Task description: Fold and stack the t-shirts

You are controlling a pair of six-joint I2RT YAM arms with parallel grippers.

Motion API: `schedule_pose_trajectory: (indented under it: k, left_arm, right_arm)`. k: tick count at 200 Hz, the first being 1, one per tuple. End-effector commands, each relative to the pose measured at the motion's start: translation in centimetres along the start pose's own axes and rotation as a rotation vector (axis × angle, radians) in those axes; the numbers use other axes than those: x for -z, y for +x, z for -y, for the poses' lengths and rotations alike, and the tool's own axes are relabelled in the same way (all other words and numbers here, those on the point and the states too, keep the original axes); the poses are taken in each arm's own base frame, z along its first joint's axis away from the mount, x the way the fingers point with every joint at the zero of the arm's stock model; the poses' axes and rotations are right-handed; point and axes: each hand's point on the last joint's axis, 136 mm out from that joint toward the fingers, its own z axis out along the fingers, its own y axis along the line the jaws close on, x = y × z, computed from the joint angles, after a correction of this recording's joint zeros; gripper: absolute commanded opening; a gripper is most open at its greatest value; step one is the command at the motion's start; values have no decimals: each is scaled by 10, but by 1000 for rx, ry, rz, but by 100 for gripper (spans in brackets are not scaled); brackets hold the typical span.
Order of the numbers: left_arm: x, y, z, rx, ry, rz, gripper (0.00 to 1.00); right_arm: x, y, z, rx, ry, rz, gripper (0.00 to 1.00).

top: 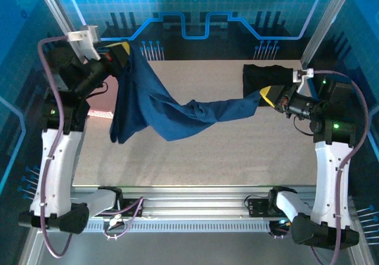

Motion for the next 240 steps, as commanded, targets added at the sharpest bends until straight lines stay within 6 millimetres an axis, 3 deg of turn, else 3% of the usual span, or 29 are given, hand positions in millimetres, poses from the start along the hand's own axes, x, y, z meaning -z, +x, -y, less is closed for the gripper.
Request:
schedule_pose_trajectory:
  k: [1,21,33,45,49,61,68,73,89,102,129,157,184,203,240]
  left_arm:
    - [-54,52,-47,4,-59,-175,9]
    - [-110,106,-89,69,-65,-312,19]
    - [-145,137,-116,125,-67,-362,49]
    - [-178,163,-140,196,-87,-407,64]
    - [-186,167,-146,216,-98,-416,73]
    - [-201,167,-159,268,-143,-411,88]
    - [-204,159,-159,285,-156,-397,91]
    - [-202,152,-155,291,-157,-382,92]
    - [-179,136,-144,284,-198,-352,99]
    - [-148,144,-143,296,-263,-384,99]
    - [-68,209,-152,333,-420,-593,99]
    - [0,279,-154,445,-532,-768,96]
    - [36,331,-163,548,-636,-862,81]
    - [55,358,-170,543,-726,-942,80]
    - [69,402,-176,519,-797,-1060,75]
  right_arm:
    - [-15,-4,41,-112,74,-43,0]
    - [-37,-17,80,-131,157,-62,2]
    - [-48,-27,115,-174,252,-61,2]
    - [-60,-44,140,-150,300,-38,17]
    - [-63,-49,150,-151,322,-21,21]
    - [-72,-66,175,-136,356,19,31]
    - [-76,-73,187,-130,372,36,48]
    - [-78,-76,195,-137,387,40,54]
    - [-81,-80,198,-89,417,29,64]
    - [-79,-73,195,-45,447,3,74]
    - [-81,-38,186,28,469,-128,79]
    - [-96,18,185,129,499,-300,84]
    - [-107,50,203,133,551,-372,85]
    - [-110,66,218,90,581,-404,84]
    - [-114,83,246,38,648,-425,82]
